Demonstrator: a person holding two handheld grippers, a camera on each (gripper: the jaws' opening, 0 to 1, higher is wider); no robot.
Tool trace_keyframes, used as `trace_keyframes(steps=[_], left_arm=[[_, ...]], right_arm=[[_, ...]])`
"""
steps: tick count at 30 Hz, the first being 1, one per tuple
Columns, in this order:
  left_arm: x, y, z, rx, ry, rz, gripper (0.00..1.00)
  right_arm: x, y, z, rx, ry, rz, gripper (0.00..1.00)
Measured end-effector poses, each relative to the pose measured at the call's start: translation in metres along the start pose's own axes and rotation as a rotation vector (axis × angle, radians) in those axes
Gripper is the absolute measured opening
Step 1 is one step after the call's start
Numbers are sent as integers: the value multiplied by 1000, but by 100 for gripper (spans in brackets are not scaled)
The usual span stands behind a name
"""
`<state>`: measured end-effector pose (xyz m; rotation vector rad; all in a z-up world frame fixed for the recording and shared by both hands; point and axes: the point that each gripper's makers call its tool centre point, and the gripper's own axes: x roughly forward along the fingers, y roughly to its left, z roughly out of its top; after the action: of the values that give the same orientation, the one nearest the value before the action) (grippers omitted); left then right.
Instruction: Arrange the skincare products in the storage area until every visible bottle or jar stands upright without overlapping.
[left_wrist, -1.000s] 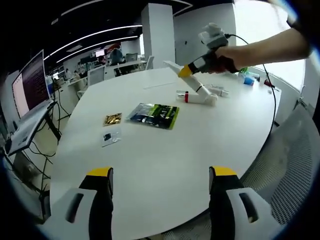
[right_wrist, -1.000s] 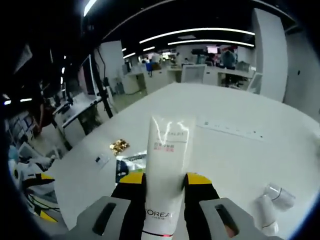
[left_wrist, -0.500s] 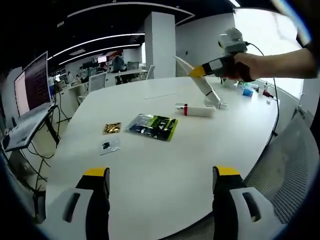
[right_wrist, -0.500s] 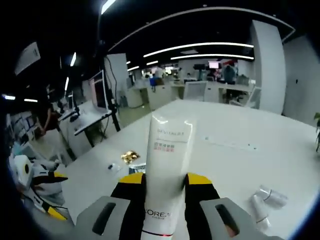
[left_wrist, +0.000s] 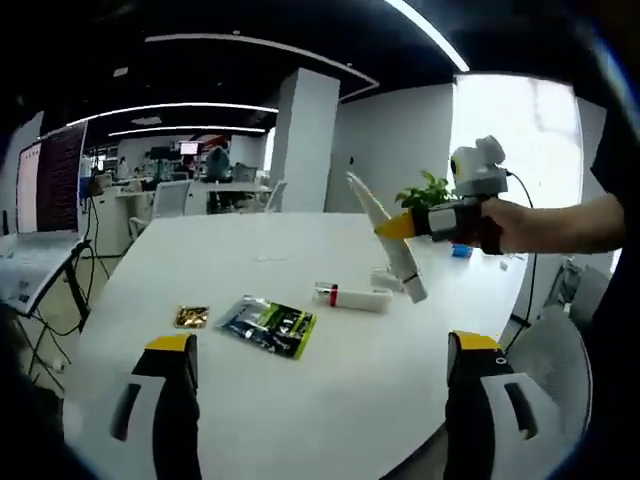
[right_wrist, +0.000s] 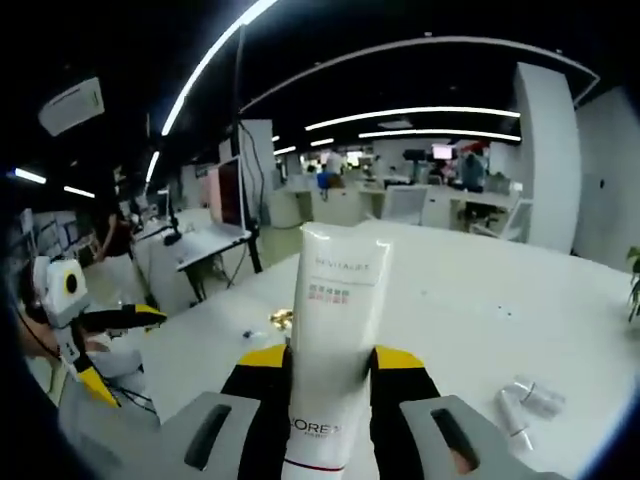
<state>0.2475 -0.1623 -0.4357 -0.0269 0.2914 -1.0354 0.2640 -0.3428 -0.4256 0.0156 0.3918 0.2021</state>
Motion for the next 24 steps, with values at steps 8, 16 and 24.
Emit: trace_keyframes(steps=[8, 16, 24], left_arm=[[7, -27, 47, -56, -66, -45, 99], [15, -42, 55, -76, -46, -71, 95], [20, -60, 74, -143, -65, -131, 83]], right_arm=[[-12, 16, 0, -12, -16, 20, 22], [-29, 46, 7, -53, -55, 58, 22], [-41, 68, 6, -96, -68, 81, 22]])
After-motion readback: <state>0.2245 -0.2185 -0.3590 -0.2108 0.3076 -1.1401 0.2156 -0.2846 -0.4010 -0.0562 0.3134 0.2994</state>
